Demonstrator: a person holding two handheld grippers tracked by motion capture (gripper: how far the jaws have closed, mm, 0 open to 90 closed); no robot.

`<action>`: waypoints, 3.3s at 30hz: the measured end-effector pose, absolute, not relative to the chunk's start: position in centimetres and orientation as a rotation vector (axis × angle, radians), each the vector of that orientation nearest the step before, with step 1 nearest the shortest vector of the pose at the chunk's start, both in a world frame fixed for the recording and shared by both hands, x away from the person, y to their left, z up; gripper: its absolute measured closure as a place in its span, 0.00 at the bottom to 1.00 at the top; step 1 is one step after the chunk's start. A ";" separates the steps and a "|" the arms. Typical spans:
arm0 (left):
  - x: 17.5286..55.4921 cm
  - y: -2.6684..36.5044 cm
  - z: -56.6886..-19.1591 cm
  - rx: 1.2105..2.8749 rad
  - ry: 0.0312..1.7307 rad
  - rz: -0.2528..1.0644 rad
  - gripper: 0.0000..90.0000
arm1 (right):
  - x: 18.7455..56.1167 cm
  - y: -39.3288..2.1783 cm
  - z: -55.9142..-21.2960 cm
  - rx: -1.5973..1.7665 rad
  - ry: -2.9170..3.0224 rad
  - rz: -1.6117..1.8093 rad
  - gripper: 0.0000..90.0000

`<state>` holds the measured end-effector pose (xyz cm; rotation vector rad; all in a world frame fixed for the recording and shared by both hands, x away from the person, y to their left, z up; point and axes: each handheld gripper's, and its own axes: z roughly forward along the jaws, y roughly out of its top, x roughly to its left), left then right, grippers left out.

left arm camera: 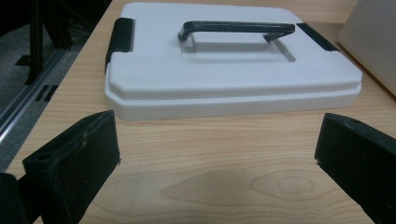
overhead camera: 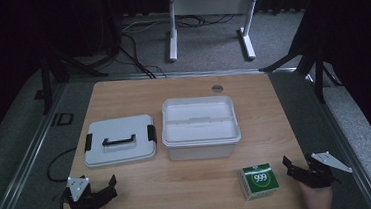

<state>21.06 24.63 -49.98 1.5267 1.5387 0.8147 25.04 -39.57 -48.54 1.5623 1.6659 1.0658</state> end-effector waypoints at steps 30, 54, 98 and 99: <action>20.8 24.7 -49.8 1.530 1.539 0.781 0.00 | 28.7 -38.9 -45.9 1.401 2.276 0.719 0.12; 21.0 25.1 -49.9 1.503 1.555 0.765 0.00 | 29.8 -38.0 -44.3 0.645 2.997 0.302 0.12; 20.7 25.3 -49.6 1.481 1.526 0.702 0.00 | 40.0 -23.2 -30.0 0.214 3.092 0.128 0.14; 20.7 25.3 -49.6 1.480 1.524 0.701 0.00 | 40.2 -22.7 -29.7 0.215 3.096 0.122 0.14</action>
